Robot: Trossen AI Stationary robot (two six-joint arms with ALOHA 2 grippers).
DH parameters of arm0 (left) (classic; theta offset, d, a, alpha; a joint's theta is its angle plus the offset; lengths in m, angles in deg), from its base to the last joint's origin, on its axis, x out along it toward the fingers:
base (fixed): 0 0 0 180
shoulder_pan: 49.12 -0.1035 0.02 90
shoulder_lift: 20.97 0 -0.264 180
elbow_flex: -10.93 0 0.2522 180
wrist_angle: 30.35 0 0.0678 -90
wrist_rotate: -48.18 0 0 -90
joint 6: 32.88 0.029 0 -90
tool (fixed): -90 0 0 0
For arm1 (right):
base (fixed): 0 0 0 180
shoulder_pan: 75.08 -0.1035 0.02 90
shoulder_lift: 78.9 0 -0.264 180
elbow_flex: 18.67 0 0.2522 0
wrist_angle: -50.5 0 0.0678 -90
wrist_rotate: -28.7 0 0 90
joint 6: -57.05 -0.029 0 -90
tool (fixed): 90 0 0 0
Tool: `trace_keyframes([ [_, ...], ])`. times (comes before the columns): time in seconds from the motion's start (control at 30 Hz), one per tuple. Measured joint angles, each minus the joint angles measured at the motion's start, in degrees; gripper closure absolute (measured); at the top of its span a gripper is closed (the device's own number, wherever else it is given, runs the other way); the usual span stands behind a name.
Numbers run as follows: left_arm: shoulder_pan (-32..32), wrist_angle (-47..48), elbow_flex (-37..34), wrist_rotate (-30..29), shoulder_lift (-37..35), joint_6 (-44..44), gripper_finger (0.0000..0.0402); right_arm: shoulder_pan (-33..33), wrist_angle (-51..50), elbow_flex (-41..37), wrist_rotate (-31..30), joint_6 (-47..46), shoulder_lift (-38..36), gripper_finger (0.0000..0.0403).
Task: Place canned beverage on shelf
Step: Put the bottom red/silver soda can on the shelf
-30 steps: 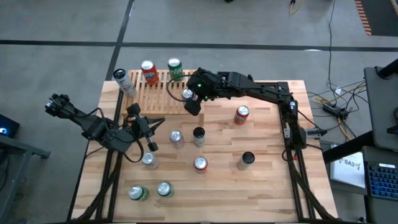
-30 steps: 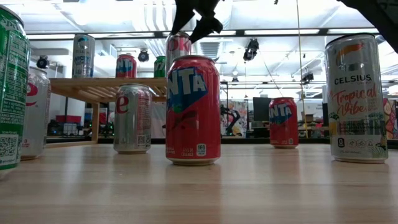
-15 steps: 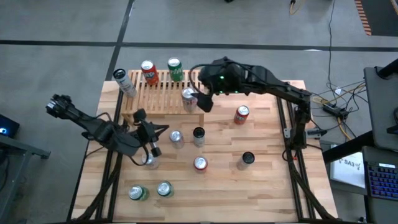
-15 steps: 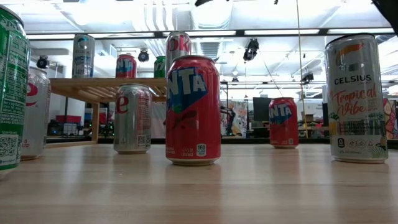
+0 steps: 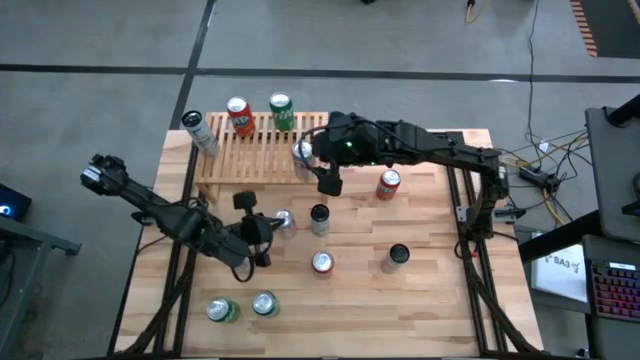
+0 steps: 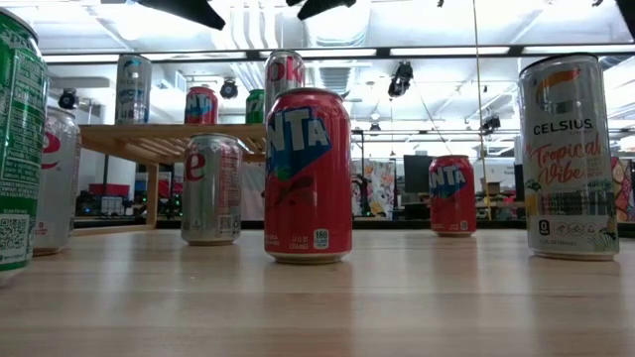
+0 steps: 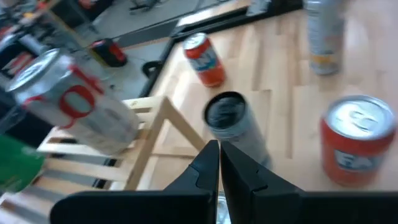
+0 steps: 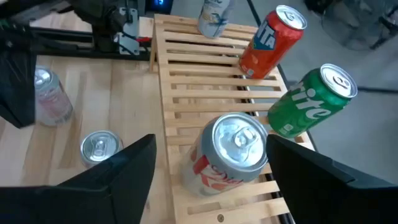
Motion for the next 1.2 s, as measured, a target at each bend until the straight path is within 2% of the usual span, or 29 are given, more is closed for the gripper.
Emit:
trace_keyframes([
  [0.23, -0.5, -0.7, 0.1, 1.4, -4.5, 8.8, 0.0401, 0.8, 19.2, -22.1, 0.0, 4.2, -11.0, 0.0141],
  [0.5, -6.1, -7.0, -1.4, 9.2, -9.0, 18.5, 0.0401, 1.2, 38.6, -42.8, 0.1, 5.1, -19.8, 0.0159],
  [0.67, -10.3, -12.7, -3.9, 11.0, -9.0, 22.0, 0.0401, 1.2, 47.2, -50.4, 0.0, 2.3, -22.4, 0.0166],
  [0.97, -14.9, -16.5, -4.5, 10.7, -7.9, 21.1, 0.0402, 1.5, 67.6, -61.1, -0.4, -0.4, -24.1, 0.0168],
  [1.2, -15.3, -16.6, -4.5, 10.6, -6.2, 18.1, 0.0401, 1.9, 69.4, -64.9, -0.6, 2.2, -23.9, 0.0171],
])
